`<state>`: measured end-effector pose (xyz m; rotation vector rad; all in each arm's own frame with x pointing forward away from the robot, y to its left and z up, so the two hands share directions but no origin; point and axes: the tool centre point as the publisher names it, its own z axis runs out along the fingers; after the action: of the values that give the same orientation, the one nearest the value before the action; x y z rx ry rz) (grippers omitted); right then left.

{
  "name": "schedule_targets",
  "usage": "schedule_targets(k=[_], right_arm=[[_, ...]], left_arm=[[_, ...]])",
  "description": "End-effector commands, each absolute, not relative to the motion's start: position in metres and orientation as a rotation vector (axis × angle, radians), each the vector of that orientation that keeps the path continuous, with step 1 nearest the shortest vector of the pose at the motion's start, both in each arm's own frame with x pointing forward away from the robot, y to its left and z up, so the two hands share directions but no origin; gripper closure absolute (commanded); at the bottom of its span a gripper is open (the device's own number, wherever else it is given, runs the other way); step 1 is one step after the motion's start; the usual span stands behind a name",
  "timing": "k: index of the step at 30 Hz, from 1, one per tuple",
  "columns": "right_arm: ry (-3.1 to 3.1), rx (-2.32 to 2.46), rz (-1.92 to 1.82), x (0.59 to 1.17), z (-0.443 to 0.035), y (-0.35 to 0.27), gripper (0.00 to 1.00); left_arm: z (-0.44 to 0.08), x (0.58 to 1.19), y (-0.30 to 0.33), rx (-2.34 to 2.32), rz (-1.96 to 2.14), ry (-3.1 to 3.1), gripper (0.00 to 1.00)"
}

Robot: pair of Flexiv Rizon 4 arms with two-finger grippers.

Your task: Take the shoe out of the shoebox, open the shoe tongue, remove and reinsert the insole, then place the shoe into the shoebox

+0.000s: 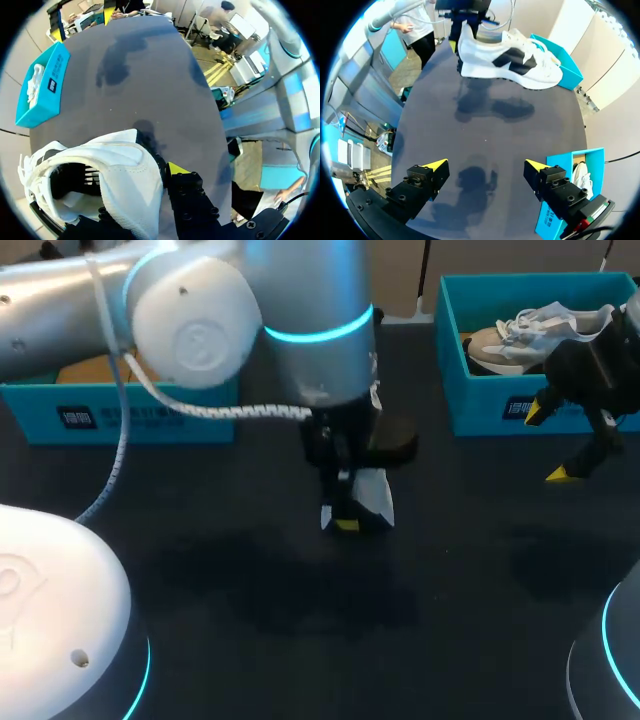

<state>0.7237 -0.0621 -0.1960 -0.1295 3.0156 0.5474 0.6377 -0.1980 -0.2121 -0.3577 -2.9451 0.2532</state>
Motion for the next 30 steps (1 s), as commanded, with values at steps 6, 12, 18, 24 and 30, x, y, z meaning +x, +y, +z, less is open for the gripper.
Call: schedule_targets(k=[6, 12, 18, 24, 30], right_arm=[[3.017, -0.129, 0.544, 0.724, -0.197, -0.061, 0.00], [3.017, -0.129, 0.544, 0.724, -0.197, -0.061, 0.00], [3.017, -0.129, 0.544, 0.724, -0.197, -0.061, 0.00], [3.017, -0.129, 0.544, 0.724, -0.197, -0.061, 0.00], [3.017, -0.129, 0.544, 0.724, -0.197, -0.061, 0.00]], left_arm=[[-0.167, 0.639, -0.180, -0.437, 0.285, -2.934, 1.00], [-0.163, 0.643, -0.173, -0.531, 0.293, -2.938, 1.00], [-0.164, 0.654, -0.153, -0.665, 0.250, -2.917, 1.00], [-0.164, 0.670, -0.128, -0.663, 0.249, -2.937, 1.00], [-0.167, 0.689, -0.093, -0.606, 0.263, -2.950, 1.00]])
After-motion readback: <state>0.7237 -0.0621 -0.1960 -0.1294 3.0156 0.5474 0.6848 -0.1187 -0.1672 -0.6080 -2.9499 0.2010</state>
